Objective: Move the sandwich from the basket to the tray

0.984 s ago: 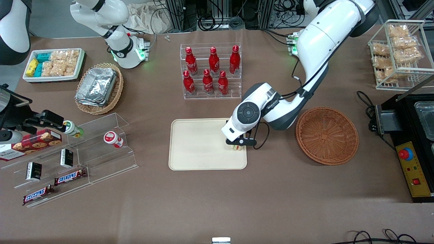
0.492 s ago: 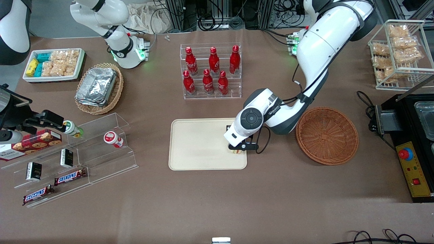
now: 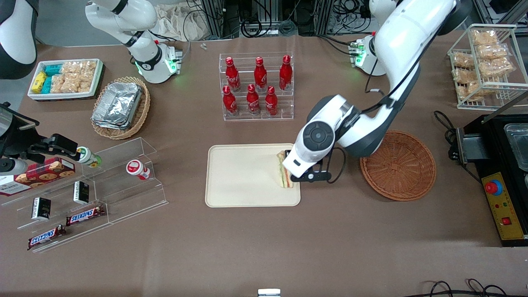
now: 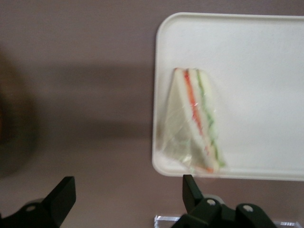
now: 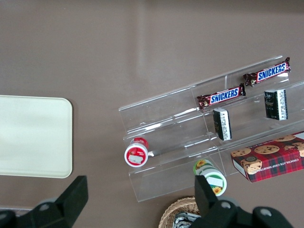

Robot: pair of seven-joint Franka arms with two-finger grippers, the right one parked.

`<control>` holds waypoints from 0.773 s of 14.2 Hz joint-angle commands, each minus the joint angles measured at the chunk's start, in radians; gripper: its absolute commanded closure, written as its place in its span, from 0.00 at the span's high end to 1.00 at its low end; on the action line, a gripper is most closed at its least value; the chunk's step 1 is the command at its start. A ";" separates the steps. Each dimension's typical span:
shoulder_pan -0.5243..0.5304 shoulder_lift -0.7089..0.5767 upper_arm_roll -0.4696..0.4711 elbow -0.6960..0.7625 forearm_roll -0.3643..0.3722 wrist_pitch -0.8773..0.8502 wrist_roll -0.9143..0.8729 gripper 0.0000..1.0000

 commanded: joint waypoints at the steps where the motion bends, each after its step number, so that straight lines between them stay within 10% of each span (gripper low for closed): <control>1: 0.036 -0.126 0.003 -0.061 0.000 -0.074 -0.012 1.00; 11: 0.332 -0.378 0.002 -0.190 -0.033 -0.200 0.198 1.00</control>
